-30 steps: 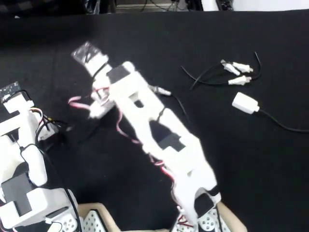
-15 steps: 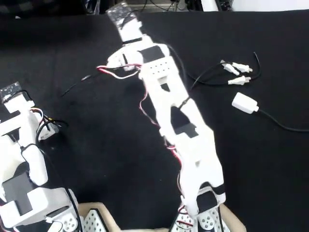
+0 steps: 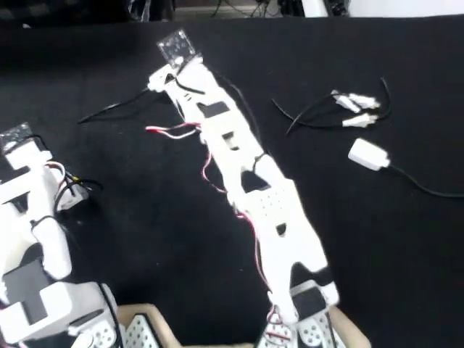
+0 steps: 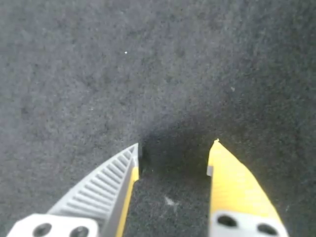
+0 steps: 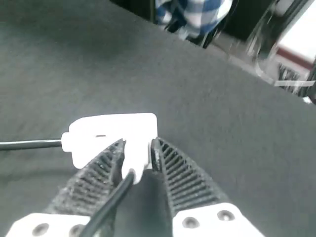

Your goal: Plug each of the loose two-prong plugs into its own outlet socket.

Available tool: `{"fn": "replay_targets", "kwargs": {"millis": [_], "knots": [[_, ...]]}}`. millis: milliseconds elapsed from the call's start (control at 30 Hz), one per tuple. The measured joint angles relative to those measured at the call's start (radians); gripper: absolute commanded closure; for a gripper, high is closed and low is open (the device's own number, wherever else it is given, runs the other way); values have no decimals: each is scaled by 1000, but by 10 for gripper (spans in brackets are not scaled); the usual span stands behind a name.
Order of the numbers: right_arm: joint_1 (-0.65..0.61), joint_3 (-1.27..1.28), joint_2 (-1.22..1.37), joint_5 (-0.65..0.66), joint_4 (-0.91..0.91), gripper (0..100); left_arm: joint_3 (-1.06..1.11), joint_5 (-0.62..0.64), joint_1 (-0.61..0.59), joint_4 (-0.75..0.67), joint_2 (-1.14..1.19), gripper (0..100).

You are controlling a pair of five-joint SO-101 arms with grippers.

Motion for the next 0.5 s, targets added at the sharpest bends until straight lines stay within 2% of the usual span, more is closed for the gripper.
{"fn": "replay_targets", "kwargs": {"millis": [67,167,333,500], "knots": [[2,-38,58,0,-48,967,0,0,0,0,0,772],[2,-112,112,0,-31,865,0,0,0,0,0,772],[2,-275,133,-2,133,718,0,0,0,0,0,772],[-2,-420,135,-2,330,665,0,0,0,0,0,772]]}}
